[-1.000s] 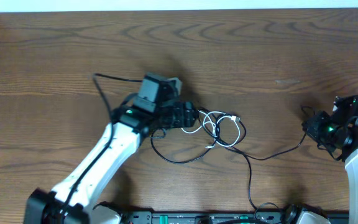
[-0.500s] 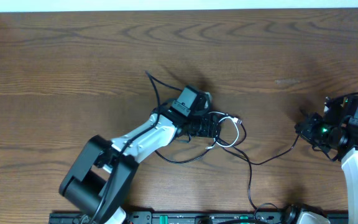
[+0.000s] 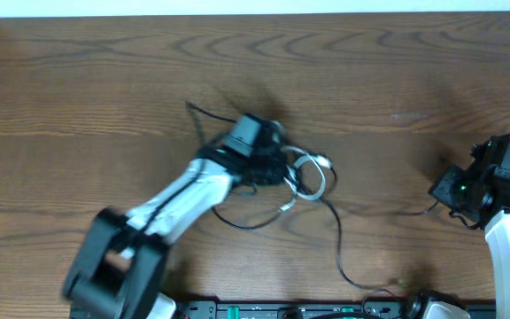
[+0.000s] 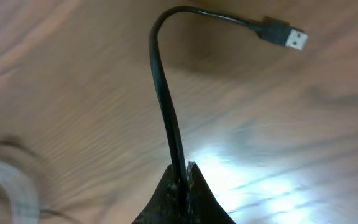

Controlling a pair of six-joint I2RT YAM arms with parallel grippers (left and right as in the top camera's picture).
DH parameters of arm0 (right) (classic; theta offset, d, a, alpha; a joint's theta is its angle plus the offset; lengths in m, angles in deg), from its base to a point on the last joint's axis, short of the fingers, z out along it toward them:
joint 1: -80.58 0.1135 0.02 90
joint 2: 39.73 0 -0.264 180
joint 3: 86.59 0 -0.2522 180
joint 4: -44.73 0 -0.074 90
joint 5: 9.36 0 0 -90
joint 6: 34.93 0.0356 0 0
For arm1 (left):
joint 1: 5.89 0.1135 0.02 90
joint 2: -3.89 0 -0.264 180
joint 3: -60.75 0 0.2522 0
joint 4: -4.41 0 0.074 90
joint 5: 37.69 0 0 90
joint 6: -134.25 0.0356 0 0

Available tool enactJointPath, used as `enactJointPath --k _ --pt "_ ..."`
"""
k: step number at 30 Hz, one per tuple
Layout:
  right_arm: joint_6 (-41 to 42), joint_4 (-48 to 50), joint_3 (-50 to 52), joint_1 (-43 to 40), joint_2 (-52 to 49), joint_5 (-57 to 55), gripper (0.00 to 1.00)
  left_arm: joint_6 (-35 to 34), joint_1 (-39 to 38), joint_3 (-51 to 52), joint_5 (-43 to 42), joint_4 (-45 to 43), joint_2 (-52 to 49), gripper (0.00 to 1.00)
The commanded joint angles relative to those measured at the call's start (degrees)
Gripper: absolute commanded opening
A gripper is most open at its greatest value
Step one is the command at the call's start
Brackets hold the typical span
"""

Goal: Untangle cables

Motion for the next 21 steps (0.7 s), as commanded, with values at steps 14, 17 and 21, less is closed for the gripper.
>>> enactJointPath --k 14,17,21 --pt "6.12 0.07 0.11 -10.93 0.35 -10.62 0.01 0.35 27.76 -0.22 -4.31 10.71 21.22 0.08" --pt "6.12 0.52 0.11 -10.84 0.35 -7.76 0.02 0.31 27.12 -0.22 -7.48 10.67 21.11 0.08" --pt "3.45 2.93 0.11 -10.73 0.35 7.41 0.47 0.37 24.15 -0.22 -12.37 10.67 21.11 0.08"
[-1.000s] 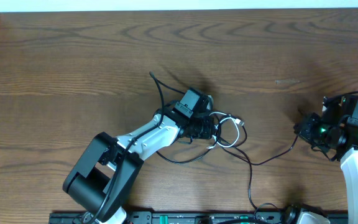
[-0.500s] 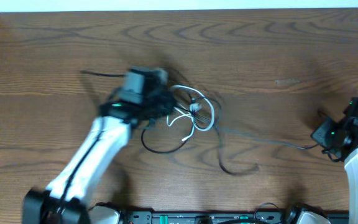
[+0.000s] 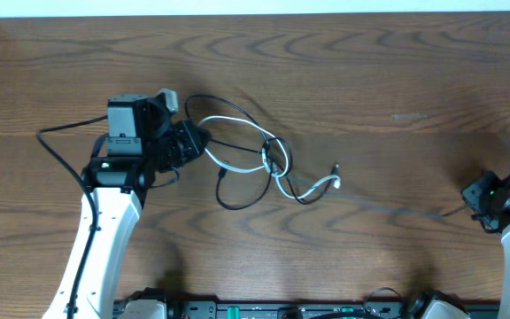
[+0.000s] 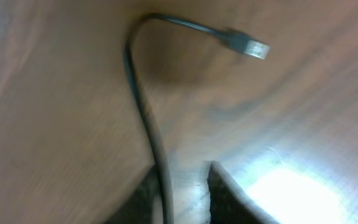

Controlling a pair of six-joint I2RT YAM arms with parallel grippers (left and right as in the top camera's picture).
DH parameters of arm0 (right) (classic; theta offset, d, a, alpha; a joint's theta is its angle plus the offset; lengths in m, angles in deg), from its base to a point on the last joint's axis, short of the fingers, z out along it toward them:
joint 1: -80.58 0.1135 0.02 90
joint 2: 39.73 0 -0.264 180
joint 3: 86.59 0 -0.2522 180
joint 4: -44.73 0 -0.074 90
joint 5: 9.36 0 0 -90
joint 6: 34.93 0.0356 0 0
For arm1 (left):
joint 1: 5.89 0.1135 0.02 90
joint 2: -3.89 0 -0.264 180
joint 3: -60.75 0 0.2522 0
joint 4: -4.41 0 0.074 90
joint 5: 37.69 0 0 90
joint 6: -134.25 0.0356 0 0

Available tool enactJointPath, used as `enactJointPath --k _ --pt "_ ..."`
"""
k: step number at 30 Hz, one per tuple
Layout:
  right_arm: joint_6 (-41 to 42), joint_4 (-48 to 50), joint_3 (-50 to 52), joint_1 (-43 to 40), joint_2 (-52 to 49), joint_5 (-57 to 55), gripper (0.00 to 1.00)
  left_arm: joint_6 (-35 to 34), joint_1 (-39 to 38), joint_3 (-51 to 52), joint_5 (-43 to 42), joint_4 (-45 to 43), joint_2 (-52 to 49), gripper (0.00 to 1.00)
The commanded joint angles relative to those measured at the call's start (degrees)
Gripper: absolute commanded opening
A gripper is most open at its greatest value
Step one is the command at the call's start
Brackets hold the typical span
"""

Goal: Untangle cables

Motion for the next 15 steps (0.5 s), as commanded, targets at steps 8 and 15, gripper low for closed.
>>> enactJointPath --k 8,15 --pt "-18.03 2.95 0.09 0.92 0.35 44.26 0.78 0.37 -14.23 -0.22 -6.99 -2.56 0.24 0.07" --pt "-26.01 0.46 0.13 8.90 0.35 44.17 0.82 -0.28 -21.29 -0.22 -14.47 -15.15 0.24 0.08"
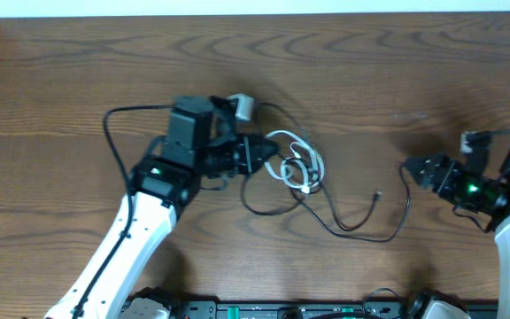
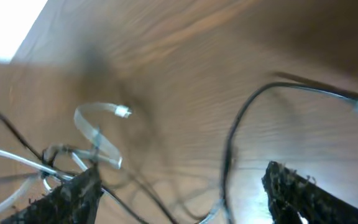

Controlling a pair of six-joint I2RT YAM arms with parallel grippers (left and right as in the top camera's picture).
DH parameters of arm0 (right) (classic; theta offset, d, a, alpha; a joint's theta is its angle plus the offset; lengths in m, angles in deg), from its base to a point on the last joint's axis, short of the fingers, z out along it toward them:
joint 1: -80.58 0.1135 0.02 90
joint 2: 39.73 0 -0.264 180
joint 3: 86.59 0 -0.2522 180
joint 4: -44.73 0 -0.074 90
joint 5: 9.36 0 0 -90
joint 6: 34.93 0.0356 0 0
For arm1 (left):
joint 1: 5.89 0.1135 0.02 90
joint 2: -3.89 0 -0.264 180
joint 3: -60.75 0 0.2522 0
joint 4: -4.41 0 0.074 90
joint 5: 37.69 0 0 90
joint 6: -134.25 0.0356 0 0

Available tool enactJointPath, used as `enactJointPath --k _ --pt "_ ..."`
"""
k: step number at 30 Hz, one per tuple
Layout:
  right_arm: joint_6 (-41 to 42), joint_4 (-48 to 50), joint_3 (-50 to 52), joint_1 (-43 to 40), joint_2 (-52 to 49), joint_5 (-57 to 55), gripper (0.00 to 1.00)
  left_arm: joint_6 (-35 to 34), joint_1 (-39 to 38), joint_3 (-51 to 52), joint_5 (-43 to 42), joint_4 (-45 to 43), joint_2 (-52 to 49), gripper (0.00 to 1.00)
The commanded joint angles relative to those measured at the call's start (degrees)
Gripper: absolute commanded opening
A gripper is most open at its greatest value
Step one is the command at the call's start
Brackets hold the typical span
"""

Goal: Untangle cables

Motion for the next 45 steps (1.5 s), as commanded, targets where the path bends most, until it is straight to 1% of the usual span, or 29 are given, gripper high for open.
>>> enactJointPath --k 1,3,5,7,9,11,13,14,18,25,32,33,34,35,38,43,45 --pt "-6.84 -0.70 0.15 5.51 0.35 4.17 0.82 -1.16 -2.03 -0.22 -5.90 -5.62 0.26 0.08" --pt "-6.99 -1.25 0.15 8.46 0.35 4.17 0.84 -2.23 -2.29 -0.22 -5.88 -7.93 0.24 0.07" --pt "-7.04 -1.79 0.15 12.15 0.35 4.15 0.84 -2.21 -2.29 -0.22 -4.63 -8.31 0.24 0.08" --pt "-8.07 -1.75 0.15 16.20 0.35 4.15 0.86 -2.21 -2.29 -0.22 -2.08 -7.06 0.24 0.08" --pt "-8.72 -1.57 0.15 19.74 0.35 3.26 0.92 -2.21 -2.29 -0.22 0.37 -5.42 0.24 0.08" --pt "-8.70 -1.16 0.15 24.09 0.35 0.46 0.95 -2.19 -2.29 -0.22 2.38 -3.39 0.24 0.08" --pt "-8.68 -0.11 0.15 26.27 0.35 0.04 0.94 -2.23 -2.32 -0.22 2.32 -2.99 0.24 0.08" --pt "-8.68 0.79 0.15 27.30 0.35 0.04 0.92 -2.21 -2.40 -0.22 2.29 -2.99 0.24 0.08" --pt "-8.63 4.04 0.17 30.62 0.35 -1.09 0.75 -2.43 -3.32 -0.22 2.12 -3.13 0.24 0.08" --pt "-8.61 6.67 0.17 36.61 -1.27 -4.07 0.63 -2.40 -3.89 -0.22 2.14 -3.21 0.24 0.08" --pt "-6.21 7.96 0.17 40.02 -6.47 -10.51 0.42 -2.40 -3.89 -0.22 2.14 -3.19 0.24 0.08" --pt "-6.21 8.26 0.17 40.15 -7.43 -10.49 0.33 -2.40 -3.89 -0.22 2.14 -3.17 0.24 0.08" --pt "-6.21 8.48 0.17 40.15 -8.17 -10.49 0.25 -2.40 -3.89 -0.22 2.14 -3.15 0.24 0.08" --pt "-6.21 9.29 0.17 40.13 -9.62 -10.51 0.01 -2.38 -3.89 -0.22 2.14 -2.99 0.24 0.08" --pt "-4.96 10.19 0.17 39.82 -9.97 -11.85 0.01 -1.62 -3.89 -0.22 2.32 -2.05 0.24 0.08" --pt "0.94 10.29 0.09 37.79 -9.22 -20.96 0.01 0.94 -3.80 -0.22 5.09 1.68 0.24 0.08" --pt "2.14 10.54 0.09 36.81 -9.07 -20.92 0.01 0.92 -3.78 -0.22 5.20 1.95 0.24 0.08"
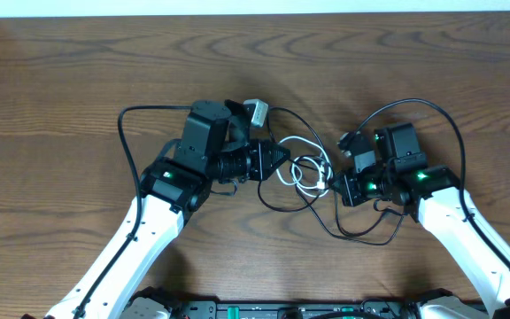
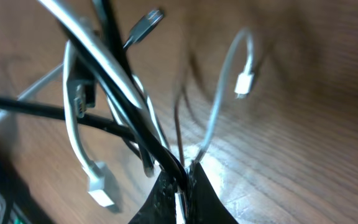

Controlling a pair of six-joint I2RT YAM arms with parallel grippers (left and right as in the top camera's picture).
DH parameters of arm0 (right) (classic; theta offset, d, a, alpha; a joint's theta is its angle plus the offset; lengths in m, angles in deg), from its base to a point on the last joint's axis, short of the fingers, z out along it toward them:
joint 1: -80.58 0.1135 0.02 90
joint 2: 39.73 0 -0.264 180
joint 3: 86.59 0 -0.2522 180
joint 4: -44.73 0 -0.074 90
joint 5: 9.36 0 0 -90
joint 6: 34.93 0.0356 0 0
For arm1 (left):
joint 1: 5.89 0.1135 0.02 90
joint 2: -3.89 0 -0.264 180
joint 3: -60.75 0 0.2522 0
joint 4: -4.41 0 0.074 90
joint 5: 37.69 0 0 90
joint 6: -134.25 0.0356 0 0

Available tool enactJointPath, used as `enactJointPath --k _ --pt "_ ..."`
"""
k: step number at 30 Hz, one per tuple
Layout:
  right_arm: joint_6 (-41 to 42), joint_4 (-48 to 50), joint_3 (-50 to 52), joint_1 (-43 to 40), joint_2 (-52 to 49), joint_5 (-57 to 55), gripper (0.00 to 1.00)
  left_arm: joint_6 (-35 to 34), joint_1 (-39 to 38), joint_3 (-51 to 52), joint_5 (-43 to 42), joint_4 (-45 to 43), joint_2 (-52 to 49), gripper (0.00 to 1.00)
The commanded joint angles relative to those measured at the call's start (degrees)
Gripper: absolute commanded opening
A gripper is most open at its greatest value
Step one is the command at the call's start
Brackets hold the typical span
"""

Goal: Untangle cables

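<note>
A knot of white cable (image 1: 308,168) and black cable (image 1: 432,111) lies mid-table. My left gripper (image 1: 277,158) meets the knot's left side, fingers drawn to a point on the strands. From the right, my right gripper (image 1: 338,184) is at the knot. In the right wrist view that gripper (image 2: 182,177) is shut on a black cable (image 2: 114,56) and a white strand beside it. A small white connector (image 2: 243,82) and a white USB plug (image 2: 102,188) hang free near the fingers.
A grey plug block (image 1: 256,112) sits by the left wrist. Black loops run out to the left (image 1: 127,120) and below the right arm (image 1: 361,235). The wooden table (image 1: 60,71) stretches around. A black rail lines the front edge (image 1: 290,310).
My right gripper was open at the right side of the table, apart from the knot. It now sits against the knot's right side, shut on cables. My left gripper stays at the knot.
First my left gripper was at the knot mid-table while my right pinched a black cable end far right. Then the knot was at the left with the cable stretched and the right jaws parted. Later the knot was back mid-table, the right open. Now both grip it.
</note>
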Motion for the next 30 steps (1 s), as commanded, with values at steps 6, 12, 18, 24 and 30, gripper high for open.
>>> enactJointPath --k 6,12,18,24,30 --pt "6.08 -1.11 0.09 -3.28 0.55 -11.67 0.01 3.10 0.13 -0.22 3.96 0.81 0.35 0.08" --pt "14.84 -6.01 0.09 -6.91 0.55 -28.02 0.01 5.29 3.39 -0.22 8.17 7.04 0.35 0.08" --pt "22.77 -9.70 0.09 -12.81 0.55 -36.59 0.01 8.37 10.78 -0.22 8.15 12.26 0.35 0.08" --pt "24.37 -11.41 0.09 -20.52 0.55 -37.73 0.01 9.49 20.04 -0.22 7.93 14.38 0.48 0.08" --pt "24.37 -11.78 0.09 -26.93 0.55 -36.85 0.01 9.46 27.02 -0.22 4.48 14.34 0.48 0.08"
